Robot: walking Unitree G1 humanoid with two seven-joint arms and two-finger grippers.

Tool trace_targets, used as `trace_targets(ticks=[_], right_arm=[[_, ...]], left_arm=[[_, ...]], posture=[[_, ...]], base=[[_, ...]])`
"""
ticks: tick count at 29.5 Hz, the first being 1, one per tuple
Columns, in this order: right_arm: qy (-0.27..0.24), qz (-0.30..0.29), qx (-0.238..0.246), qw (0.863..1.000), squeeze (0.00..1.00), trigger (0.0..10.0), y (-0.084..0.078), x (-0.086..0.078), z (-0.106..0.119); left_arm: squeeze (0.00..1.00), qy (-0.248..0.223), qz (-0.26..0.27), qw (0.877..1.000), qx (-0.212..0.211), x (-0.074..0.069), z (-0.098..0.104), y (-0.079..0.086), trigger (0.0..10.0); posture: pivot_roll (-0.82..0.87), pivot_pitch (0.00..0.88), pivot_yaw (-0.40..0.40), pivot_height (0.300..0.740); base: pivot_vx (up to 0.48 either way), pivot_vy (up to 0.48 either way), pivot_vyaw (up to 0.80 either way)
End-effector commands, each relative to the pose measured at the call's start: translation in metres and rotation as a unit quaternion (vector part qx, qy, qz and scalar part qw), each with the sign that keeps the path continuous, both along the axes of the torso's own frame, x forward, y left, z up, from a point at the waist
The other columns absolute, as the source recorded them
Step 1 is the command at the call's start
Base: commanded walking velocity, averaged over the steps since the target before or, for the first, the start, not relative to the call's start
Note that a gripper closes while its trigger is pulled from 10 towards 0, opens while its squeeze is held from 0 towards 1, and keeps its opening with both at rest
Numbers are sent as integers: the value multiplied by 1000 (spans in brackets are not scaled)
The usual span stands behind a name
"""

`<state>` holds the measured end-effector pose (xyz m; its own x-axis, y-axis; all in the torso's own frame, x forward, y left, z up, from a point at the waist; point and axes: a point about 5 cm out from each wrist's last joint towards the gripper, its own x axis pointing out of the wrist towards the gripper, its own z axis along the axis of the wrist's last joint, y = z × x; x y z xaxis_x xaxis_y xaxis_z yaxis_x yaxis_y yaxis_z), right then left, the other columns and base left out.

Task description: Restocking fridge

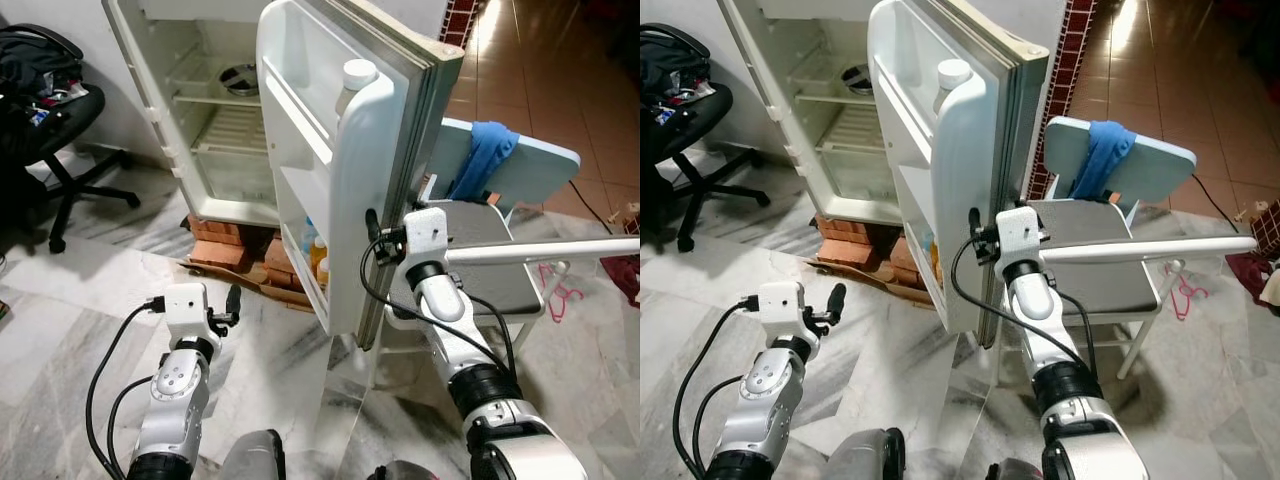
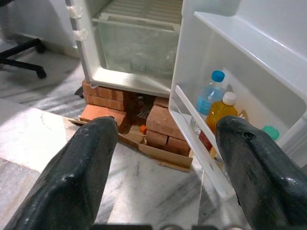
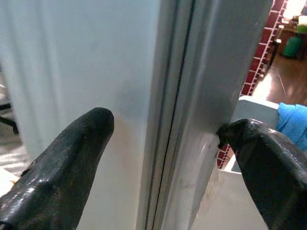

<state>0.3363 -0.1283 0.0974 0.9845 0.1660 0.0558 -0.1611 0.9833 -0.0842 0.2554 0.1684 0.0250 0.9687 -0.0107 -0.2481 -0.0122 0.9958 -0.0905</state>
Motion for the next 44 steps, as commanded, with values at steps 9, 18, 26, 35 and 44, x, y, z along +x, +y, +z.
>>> trace_targets(ticks=[9,18,26,35,44], right_arm=[[-21,366,99,925,0,10000,65,-36,40],[74,218,-3,973,0,10000,21,-30,-26],[107,68,48,991,0,10000,-11,-31,-42],[91,39,34,995,0,10000,-13,-28,-44],[36,44,2,998,0,10000,-6,-27,-27]], left_arm=[[0,12,-2,1000,-10,0,-2,0,10000],[0,-6,0,1000,-11,2,2,-1,10000],[0,-4,5,1000,-5,1,2,1,10000],[0,-10,-7,1000,10,2,2,-1,10000],[0,-34,-21,997,61,-1,5,0,10000]], posture=[[119,33,3,740],[117,33,2,740],[118,30,-2,740],[116,21,-4,740],[120,12,-10,740]], base=[[0,0,0],[0,0,0],[0,0,0],[0,267,0],[0,480,-178]])
